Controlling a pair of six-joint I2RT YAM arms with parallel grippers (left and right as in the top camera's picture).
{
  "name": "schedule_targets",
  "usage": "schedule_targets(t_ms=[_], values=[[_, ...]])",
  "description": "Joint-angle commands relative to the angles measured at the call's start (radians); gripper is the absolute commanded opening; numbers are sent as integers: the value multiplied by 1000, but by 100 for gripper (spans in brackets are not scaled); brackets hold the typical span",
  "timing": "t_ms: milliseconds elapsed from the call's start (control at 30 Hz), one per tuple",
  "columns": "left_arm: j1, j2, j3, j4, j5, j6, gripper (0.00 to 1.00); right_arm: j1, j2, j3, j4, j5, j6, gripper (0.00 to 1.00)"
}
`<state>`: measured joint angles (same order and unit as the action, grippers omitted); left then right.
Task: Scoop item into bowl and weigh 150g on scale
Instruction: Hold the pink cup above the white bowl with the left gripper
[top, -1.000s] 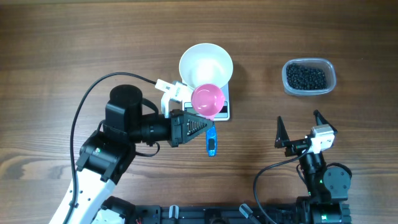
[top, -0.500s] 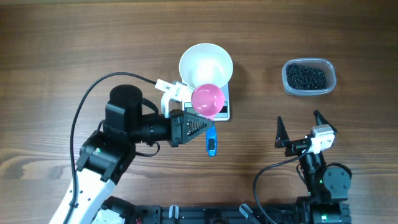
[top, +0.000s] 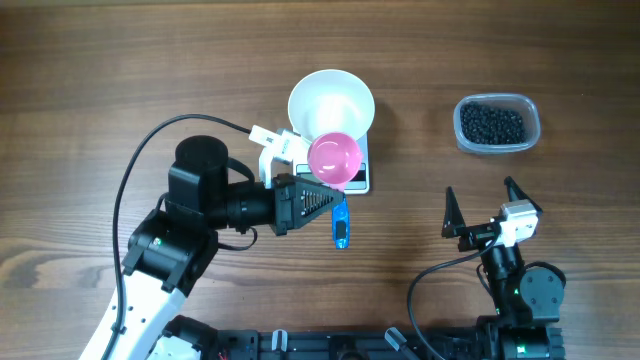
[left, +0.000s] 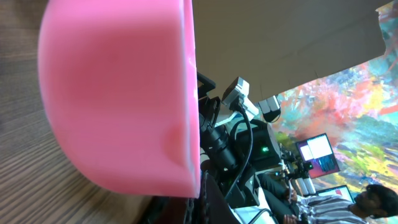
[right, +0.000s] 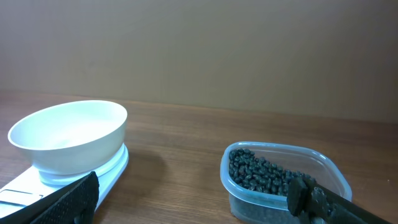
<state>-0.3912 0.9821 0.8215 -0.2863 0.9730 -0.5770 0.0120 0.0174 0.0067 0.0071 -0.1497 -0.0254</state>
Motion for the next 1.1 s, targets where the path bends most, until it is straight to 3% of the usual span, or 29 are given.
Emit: schedule_targets(t_ms=[0,800,1067], values=[[-6,0,-2,6,-2,24,4,5,-6,-2,3,-5,-8,100],[-6,0,-2,22,-14,-20,4,5,-6,-2,3,-5,-8,100],[-6,0,-2,30,-189,-306,4,5,-6,-2,3,-5,-8,100]])
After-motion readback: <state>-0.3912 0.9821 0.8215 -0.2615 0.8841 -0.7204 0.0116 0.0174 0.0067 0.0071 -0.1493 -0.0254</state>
